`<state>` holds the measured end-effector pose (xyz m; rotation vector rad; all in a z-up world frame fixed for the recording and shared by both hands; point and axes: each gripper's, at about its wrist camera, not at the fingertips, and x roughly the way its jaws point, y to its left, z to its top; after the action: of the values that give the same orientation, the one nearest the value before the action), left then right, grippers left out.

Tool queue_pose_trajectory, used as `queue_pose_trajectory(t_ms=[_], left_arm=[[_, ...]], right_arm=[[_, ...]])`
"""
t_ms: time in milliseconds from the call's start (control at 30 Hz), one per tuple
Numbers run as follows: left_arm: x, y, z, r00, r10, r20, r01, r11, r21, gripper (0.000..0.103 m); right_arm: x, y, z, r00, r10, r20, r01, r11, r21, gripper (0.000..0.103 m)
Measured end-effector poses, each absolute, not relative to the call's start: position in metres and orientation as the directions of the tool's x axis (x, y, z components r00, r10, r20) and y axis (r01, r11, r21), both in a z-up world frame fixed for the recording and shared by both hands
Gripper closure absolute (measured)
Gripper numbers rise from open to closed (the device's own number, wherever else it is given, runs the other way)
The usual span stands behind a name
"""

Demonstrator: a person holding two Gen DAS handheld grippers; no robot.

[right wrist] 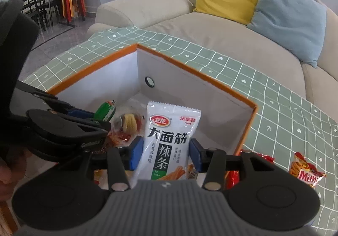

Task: Organize snacks
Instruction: 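Open the left tool over the box while the right tool releases the white pack inside, then move both tools back out of the box toward the red snack bags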

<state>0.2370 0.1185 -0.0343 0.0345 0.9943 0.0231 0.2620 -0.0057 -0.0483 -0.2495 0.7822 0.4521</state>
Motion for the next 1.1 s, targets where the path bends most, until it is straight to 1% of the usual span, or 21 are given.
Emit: queue_pose_trajectory(t_ms=[100,167,200,267,367,400,433,567,900,1100], left_arm=[[0.233,0.116,-0.028,0.580,0.041,-0.814,0.007,0.998,0.055,0.071],[0.229,0.113,-0.023,0.609,0.045,-0.792,0.018,0.997,0.071,0.062],[0.227,0.112,-0.021,0.621,0.044,-0.783,0.026,0.997,0.076,0.060],[0.224,0.109,-0.019,0.637,0.038,-0.770,0.038,0.996,0.081,0.050],[0.218,0.104,-0.016,0.659,0.025,-0.752,0.056,0.995,0.083,0.047],[0.215,0.103,-0.014,0.668,0.021,-0.744,0.063,0.994,0.085,0.046],[0.213,0.101,-0.013,0.677,0.017,-0.736,0.069,0.994,0.086,0.044],[0.199,0.096,-0.006,0.721,0.006,-0.693,0.084,0.992,0.097,0.042],[0.167,0.074,0.015,0.824,-0.050,-0.565,0.126,0.987,0.097,0.042],[0.147,0.053,0.029,0.848,-0.141,-0.510,0.178,0.984,0.023,0.041]], right_arm=[[0.258,-0.009,-0.042,0.634,0.300,-0.713,-0.477,0.877,-0.054,0.055],[0.255,-0.012,-0.038,0.641,0.299,-0.707,-0.470,0.881,-0.054,0.053],[0.253,-0.013,-0.036,0.649,0.295,-0.701,-0.466,0.883,-0.061,0.051],[0.248,-0.015,-0.033,0.668,0.280,-0.689,-0.461,0.883,-0.089,0.047],[0.237,-0.018,-0.028,0.703,0.250,-0.666,-0.452,0.879,-0.147,0.045],[0.233,-0.019,-0.026,0.714,0.241,-0.658,-0.448,0.879,-0.164,0.041],[0.229,-0.021,-0.024,0.723,0.234,-0.649,-0.443,0.879,-0.177,0.039],[0.215,-0.033,-0.016,0.749,0.227,-0.623,-0.424,0.886,-0.186,0.038],[0.173,-0.087,0.002,0.794,0.214,-0.569,-0.346,0.929,-0.133,0.038],[0.150,-0.134,0.001,0.814,0.193,-0.549,-0.289,0.953,-0.093,0.037]])
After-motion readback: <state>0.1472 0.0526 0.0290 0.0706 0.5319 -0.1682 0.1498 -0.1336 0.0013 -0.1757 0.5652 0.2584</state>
